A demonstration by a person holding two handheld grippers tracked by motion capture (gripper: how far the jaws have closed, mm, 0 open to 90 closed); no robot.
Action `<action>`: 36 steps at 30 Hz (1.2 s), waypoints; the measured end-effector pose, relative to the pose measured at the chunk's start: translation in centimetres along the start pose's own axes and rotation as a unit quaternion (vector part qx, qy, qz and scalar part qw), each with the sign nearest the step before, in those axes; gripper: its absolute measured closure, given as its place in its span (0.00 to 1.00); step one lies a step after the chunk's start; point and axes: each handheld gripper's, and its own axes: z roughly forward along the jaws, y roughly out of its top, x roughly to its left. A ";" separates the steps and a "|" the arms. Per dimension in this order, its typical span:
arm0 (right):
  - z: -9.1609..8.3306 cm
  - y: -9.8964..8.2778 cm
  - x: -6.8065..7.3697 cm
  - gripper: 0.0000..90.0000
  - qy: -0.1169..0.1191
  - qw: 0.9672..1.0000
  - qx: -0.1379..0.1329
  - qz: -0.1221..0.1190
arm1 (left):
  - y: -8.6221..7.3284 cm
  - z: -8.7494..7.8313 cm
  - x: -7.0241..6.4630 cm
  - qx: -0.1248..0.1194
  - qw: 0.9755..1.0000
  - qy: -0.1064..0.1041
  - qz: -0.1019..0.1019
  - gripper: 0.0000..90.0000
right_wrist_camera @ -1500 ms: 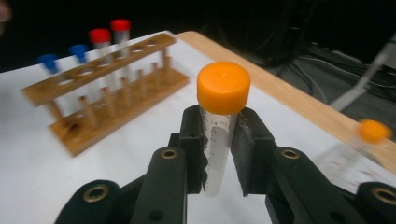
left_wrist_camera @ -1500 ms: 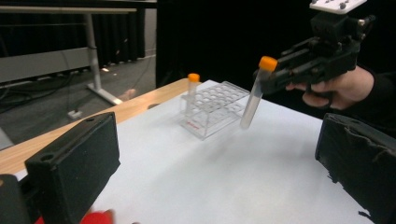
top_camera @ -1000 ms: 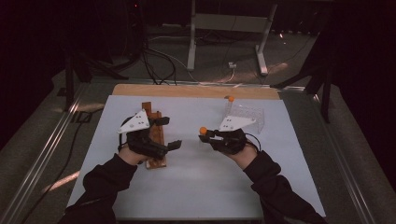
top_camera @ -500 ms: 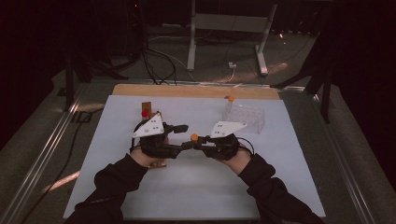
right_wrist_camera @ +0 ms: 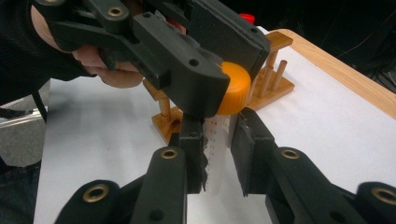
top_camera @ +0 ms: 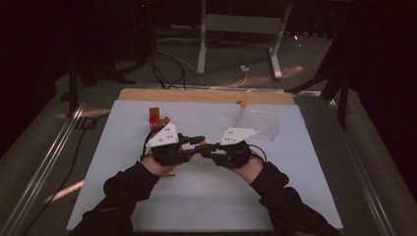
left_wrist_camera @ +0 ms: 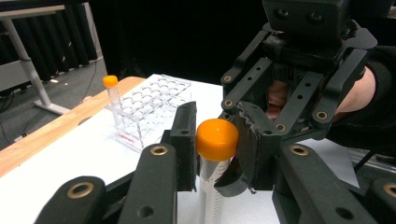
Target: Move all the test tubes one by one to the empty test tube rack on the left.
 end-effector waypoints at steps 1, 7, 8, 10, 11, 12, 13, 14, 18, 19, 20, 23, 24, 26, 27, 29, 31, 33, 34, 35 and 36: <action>0.0 0.0 -0.1 0.83 -0.001 1.000 -0.002 0.002 | 0.1 0.0 0.0 -0.001 1.000 0.000 0.001 0.79; -0.1 0.0 -0.1 0.75 -0.013 1.000 -0.007 0.006 | 0.6 -0.4 0.8 -0.006 1.000 0.006 -0.004 0.80; -0.1 -0.1 -0.2 0.73 -0.013 1.000 -0.006 0.008 | 0.7 -0.6 1.0 -0.007 1.000 0.011 -0.002 0.80; -0.2 -0.4 -0.3 0.66 -0.018 1.000 -0.008 0.010 | 1.0 -0.9 1.5 -0.010 1.000 0.017 -0.008 0.80; -0.3 -0.5 -0.4 0.61 -0.020 1.000 -0.010 0.014 | 1.2 -1.1 1.7 -0.012 1.000 0.020 -0.010 0.80; -0.4 -0.6 -0.5 0.56 -0.022 1.000 -0.010 0.015 | 1.4 -1.3 2.0 -0.013 1.000 0.024 -0.009 0.80; -0.5 -0.7 -0.6 0.50 -0.026 0.999 -0.011 0.017 | 1.6 -1.5 2.3 -0.013 0.999 0.030 -0.010 0.80; -0.5 -0.9 -0.7 0.42 -0.027 0.999 -0.014 0.019 | 1.7 -1.8 2.6 -0.015 0.999 0.032 -0.011 0.80; -1.1 -1.3 -1.1 0.22 -0.044 0.998 -0.030 0.028 | 2.4 -2.8 3.9 -0.023 0.998 0.056 -0.015 0.80; -1.2 -1.4 -1.3 0.19 -0.047 0.998 -0.033 0.032 | 2.6 -3.1 4.3 -0.025 0.998 0.060 -0.017 0.80; -1.4 -1.5 -1.4 0.16 -0.055 0.997 -0.036 0.035 | 2.8 -3.4 4.6 -0.026 0.997 0.067 -0.017 0.80; -1.7 -1.8 -2.0 0.04 -0.053 0.997 -0.039 0.044 | 3.2 -4.3 5.7 -0.028 0.995 0.089 -0.017 0.80; -1.9 -1.9 -2.1 0.04 -0.052 0.997 -0.040 0.049 | 3.3 -4.6 6.2 -0.028 0.995 0.096 -0.019 0.80; -2.1 -2.1 -2.4 0.03 -0.055 0.996 -0.038 0.051 | 3.4 -5.3 7.1 -0.034 0.993 0.110 -0.024 0.80; -2.2 -2.2 -2.4 0.03 -0.058 0.997 -0.036 0.048 | 3.5 -5.6 7.5 -0.035 0.992 0.116 -0.028 0.80; -2.3 -2.4 -2.6 0.03 -0.065 0.996 -0.038 0.050 | 3.4 -6.3 8.4 -0.037 0.990 0.134 -0.033 0.80; -2.4 -2.6 -2.8 0.03 -0.071 0.995 -0.041 0.055 | 3.3 -6.8 9.3 -0.035 0.987 0.151 -0.037 0.80; -2.5 -2.7 -2.9 0.02 -0.077 0.995 -0.040 0.053 | 3.2 -7.3 10.2 -0.038 0.985 0.163 -0.041 0.80; -2.5 -2.8 -2.9 0.02 -0.082 0.994 -0.040 0.053 | 3.1 -7.6 10.6 -0.041 0.983 0.172 -0.042 0.80; -2.6 -2.8 -3.0 0.03 -0.084 0.994 -0.041 0.053 | 3.0 -7.9 11.0 -0.042 0.982 0.176 -0.046 0.80; -2.6 -2.8 -3.0 0.03 -0.084 0.994 -0.040 0.052 | 2.9 -8.1 11.4 -0.045 0.981 0.183 -0.047 0.80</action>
